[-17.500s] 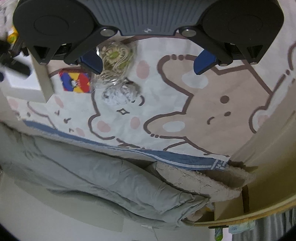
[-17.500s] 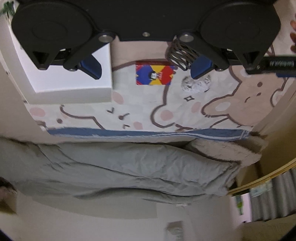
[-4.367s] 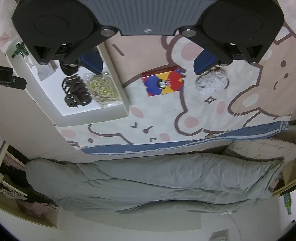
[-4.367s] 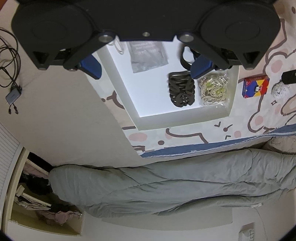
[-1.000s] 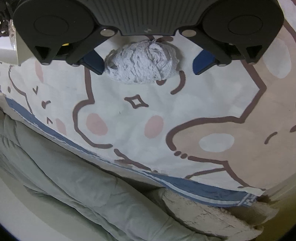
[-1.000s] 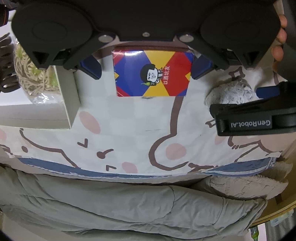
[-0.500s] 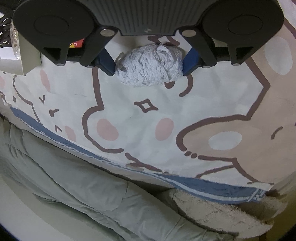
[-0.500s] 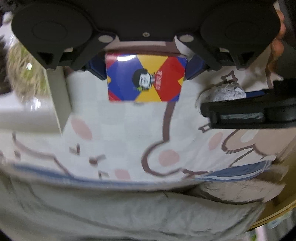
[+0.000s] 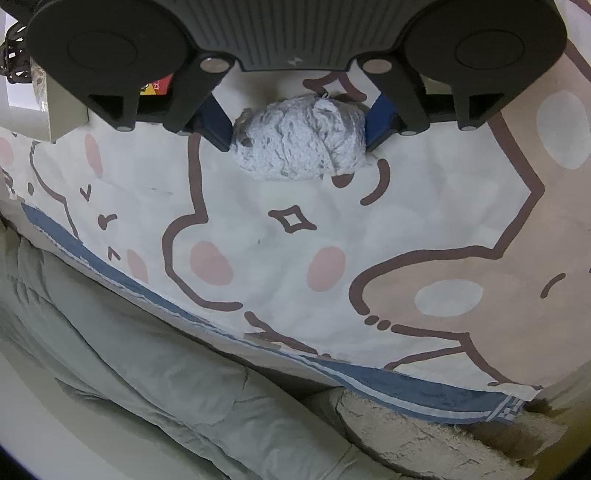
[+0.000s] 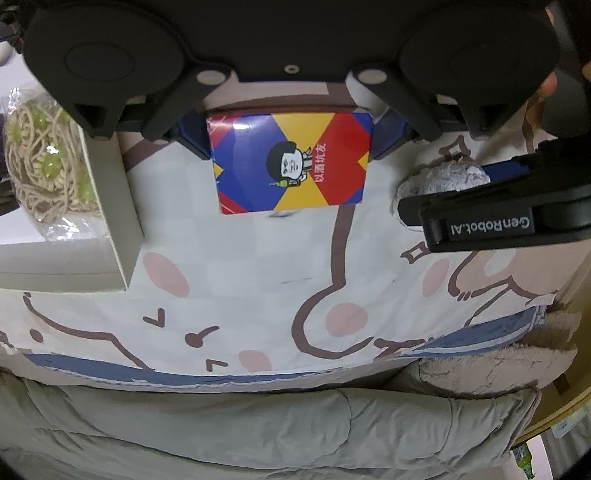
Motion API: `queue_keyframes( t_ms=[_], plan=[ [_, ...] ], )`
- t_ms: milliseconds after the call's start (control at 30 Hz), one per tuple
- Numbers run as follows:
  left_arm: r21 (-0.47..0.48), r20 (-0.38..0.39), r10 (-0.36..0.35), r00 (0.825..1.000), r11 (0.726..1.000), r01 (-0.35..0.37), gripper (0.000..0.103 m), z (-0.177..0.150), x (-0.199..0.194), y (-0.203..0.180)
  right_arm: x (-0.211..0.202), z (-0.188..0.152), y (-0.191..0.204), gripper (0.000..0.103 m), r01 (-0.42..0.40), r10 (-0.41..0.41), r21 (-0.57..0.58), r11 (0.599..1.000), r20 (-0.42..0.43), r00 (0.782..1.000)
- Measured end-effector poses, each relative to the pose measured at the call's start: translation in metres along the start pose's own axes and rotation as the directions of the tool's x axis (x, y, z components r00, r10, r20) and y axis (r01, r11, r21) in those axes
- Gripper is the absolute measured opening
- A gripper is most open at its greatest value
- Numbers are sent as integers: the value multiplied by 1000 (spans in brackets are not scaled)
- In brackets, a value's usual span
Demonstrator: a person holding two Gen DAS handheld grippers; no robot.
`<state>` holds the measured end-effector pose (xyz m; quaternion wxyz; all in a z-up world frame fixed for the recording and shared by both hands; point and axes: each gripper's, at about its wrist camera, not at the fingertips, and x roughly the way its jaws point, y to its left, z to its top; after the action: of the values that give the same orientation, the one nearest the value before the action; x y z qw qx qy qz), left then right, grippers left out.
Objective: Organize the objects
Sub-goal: 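Grasp the red-yellow-blue card box with the right gripper while the left grasps the cloth ball, then lift the card box with the right gripper while the left gripper lifts the white cloth ball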
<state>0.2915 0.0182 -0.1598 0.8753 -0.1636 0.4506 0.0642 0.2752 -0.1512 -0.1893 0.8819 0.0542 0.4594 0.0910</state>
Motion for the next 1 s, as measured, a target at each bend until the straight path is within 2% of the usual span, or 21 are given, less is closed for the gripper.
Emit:
queue_keyframes(
  t_ms=[67,133,367,500,533,567,600,667,733,767,800,900,967,1000],
  plan=[
    [-10,3,-2,1000,1000,2,72,1,-3,1,-2,1,-1,90,0,0,8,1000,2,1000],
    [-23,8,-4,1000,1000,4,66,2,-8,3,-5,1,-1,90,-7,7,16,1000,7,1000],
    [-18,20,22,1000,1000,-21,66,0,-29,11,-27,4,4,90,-34,33,18,999,55,998],
    [10,-13,53,999,999,-53,66,-3,-35,15,-37,2,9,90,-33,34,-12,999,49,998],
    [20,-25,69,997,997,-68,66,-4,-35,16,-38,1,10,81,-38,39,-26,999,43,998],
    [26,-32,82,996,996,-81,66,-5,-36,17,-41,-1,12,65,-32,34,-40,999,44,998],
    [28,-35,85,996,996,-84,66,-6,-37,20,-42,-1,12,45,-19,20,-52,998,33,999],
    [24,-38,81,996,997,-80,69,-6,-39,23,-41,-3,4,42,-65,65,5,998,-18,998],
    [0,-24,93,995,996,-93,82,-6,-44,25,-40,-5,-1,42,-81,83,40,996,-52,995],
    [-11,-16,94,995,995,-95,90,-5,-46,25,-40,-8,0,42,-73,75,29,997,-58,995],
    [-19,-11,90,996,996,-90,93,-5,-48,25,-41,-9,1,46,-60,60,6,998,-52,997],
    [-32,-20,81,997,996,-81,95,-4,-49,18,-44,-13,5,69,-57,57,-14,998,-38,998],
    [-30,-23,87,996,996,-88,96,-7,-48,13,-47,-14,6,77,-68,68,-4,998,-22,997],
    [-28,-23,93,995,995,-93,97,-8,-46,11,-47,-14,8,85,-68,68,-2,998,-14,998]
  ],
)
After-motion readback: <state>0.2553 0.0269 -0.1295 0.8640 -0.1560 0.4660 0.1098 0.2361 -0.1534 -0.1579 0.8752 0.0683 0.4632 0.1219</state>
